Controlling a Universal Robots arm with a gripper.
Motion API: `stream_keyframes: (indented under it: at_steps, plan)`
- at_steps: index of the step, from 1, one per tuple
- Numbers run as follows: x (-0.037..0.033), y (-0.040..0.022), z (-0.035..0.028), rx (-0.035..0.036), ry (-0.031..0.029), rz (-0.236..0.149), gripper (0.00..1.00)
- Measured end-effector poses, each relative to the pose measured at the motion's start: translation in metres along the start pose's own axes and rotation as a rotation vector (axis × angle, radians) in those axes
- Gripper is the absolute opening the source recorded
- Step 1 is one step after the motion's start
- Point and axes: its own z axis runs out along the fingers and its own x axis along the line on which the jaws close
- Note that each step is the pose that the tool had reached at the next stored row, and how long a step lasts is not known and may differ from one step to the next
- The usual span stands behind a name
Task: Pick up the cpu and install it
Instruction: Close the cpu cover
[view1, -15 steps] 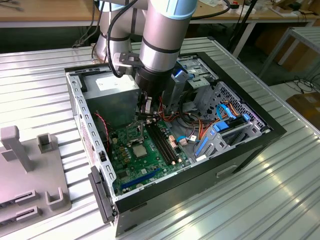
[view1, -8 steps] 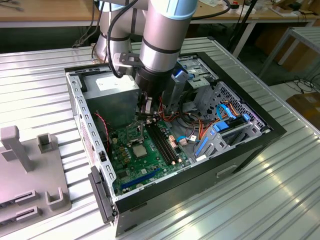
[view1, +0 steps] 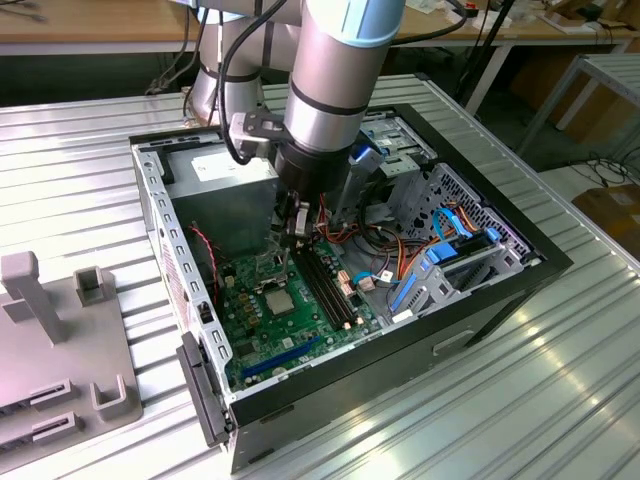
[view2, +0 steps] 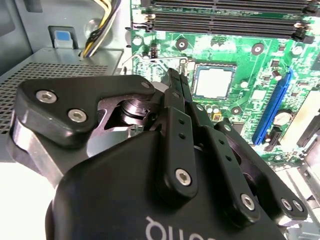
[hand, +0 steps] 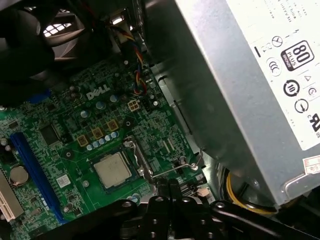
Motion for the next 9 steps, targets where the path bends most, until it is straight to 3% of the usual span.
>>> stream_keyframes:
  at_steps: [9]
  plan:
    - [0.0130,-0.0067,0.0001,0.0000,-0.0001,0.000,0.15]
